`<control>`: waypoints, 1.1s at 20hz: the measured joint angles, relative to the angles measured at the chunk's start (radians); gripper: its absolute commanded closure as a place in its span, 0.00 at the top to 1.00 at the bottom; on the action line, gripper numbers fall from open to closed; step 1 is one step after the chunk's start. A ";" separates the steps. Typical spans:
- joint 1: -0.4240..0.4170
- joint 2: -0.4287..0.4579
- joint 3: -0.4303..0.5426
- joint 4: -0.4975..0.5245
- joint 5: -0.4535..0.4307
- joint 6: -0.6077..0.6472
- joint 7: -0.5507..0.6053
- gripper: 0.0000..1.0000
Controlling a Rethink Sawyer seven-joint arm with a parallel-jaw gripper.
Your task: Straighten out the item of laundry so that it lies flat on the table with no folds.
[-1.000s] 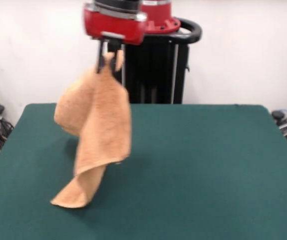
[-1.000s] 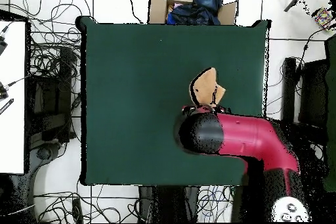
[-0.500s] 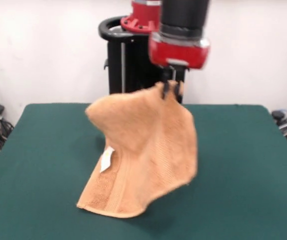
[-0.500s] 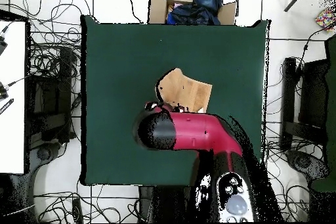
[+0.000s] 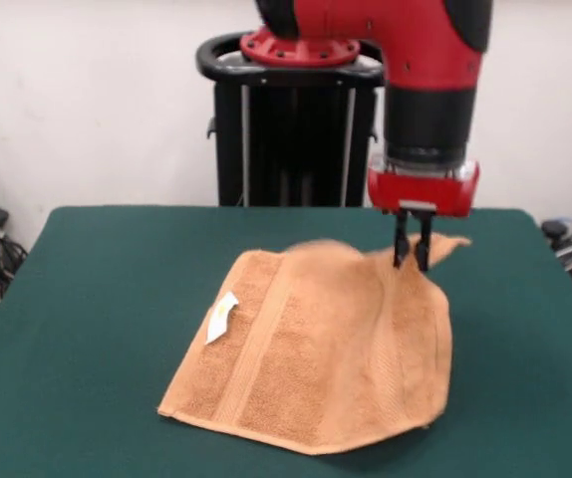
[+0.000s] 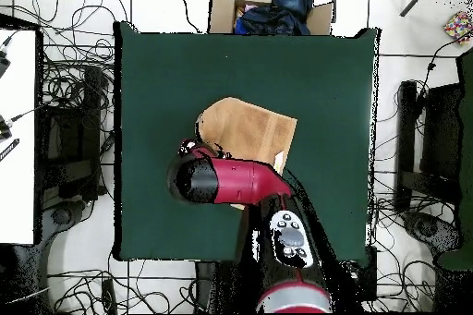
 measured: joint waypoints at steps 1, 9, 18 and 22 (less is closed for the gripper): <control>-0.004 0.021 0.006 0.009 0.016 -0.017 0.002 0.00; -0.127 0.105 0.131 0.082 0.066 -0.080 0.002 1.00; -0.301 0.124 0.268 0.100 0.068 -0.082 0.002 1.00; -0.304 0.117 0.261 0.095 0.067 -0.081 0.002 1.00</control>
